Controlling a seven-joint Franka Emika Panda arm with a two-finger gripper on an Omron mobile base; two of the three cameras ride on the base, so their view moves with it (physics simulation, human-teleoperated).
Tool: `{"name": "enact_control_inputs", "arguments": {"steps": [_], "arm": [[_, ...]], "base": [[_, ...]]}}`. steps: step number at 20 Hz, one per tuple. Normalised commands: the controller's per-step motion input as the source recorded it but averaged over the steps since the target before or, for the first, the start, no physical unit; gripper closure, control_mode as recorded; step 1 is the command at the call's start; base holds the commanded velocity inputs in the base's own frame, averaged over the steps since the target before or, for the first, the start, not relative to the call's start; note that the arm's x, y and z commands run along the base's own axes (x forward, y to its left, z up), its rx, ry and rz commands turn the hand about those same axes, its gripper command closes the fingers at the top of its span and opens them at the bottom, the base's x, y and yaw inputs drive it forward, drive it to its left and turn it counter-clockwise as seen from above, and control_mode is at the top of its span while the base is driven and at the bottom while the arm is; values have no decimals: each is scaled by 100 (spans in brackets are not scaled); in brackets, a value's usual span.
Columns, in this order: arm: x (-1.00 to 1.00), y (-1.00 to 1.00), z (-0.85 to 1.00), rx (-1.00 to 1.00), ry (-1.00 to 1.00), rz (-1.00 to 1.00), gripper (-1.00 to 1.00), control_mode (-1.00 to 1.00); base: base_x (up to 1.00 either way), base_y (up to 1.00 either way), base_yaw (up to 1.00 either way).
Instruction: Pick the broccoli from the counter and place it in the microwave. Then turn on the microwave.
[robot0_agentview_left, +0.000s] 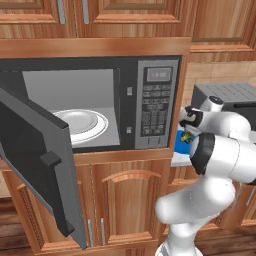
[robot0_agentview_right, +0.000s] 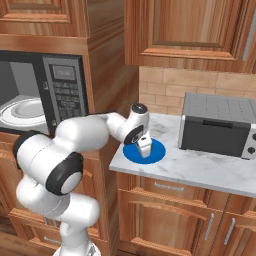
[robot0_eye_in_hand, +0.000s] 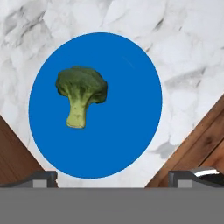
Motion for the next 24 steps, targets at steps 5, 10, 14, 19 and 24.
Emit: {"name": "enact_control_inputs", "arguments": {"steps": [5,10,14,19,24], "arm": [[35,-8,-21,2,2,0,-100,-100],[34,-8,-30,2,3,-1,-100,-100],[34,-6,-28,2,2,0,-100,-100],[32,-6,-28,2,1,0,-100,-100],[30,-8,-30,2,1,0,-100,-100]], "base": [[0,0,0],[0,0,0],[0,0,0],[0,0,0],[0,0,0]]}}
